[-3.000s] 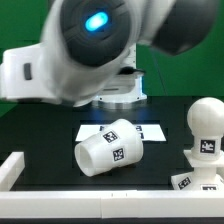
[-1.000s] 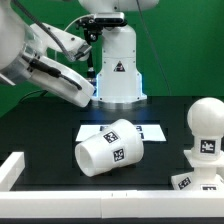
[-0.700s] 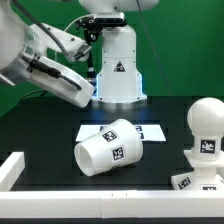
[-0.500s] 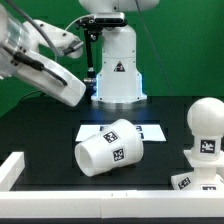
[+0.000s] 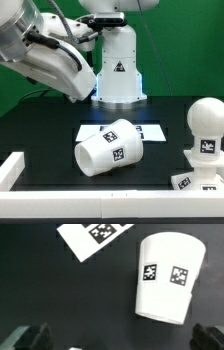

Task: Assemble lamp

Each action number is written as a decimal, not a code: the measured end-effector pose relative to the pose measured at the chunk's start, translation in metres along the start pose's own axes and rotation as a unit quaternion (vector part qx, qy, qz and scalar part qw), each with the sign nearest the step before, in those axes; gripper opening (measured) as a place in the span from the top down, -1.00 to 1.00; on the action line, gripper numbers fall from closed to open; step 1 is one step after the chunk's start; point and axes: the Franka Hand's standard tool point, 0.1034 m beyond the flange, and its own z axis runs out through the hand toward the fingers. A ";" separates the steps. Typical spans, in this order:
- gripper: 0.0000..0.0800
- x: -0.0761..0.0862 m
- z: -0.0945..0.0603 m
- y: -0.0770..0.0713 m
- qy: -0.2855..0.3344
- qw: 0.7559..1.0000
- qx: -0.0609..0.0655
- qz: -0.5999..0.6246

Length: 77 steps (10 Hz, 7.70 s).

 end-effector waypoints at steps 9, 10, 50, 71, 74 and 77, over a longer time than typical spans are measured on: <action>-0.75 0.053 0.033 -0.010 0.018 0.991 0.128 0.042; -0.75 0.053 0.032 -0.010 0.018 0.991 0.129 0.042; 0.24 0.028 0.134 -0.011 -0.195 0.952 0.153 0.181; 0.89 -0.042 -0.042 -0.081 0.340 0.933 0.116 -0.010; 0.89 -0.056 -0.042 -0.105 0.426 0.896 0.114 -0.048; 0.89 -0.085 -0.061 -0.116 0.492 0.857 0.124 -0.084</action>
Offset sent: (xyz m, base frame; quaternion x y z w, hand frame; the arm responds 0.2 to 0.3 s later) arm 0.0160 0.0073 -0.0343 0.1365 -0.0040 0.0426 0.9897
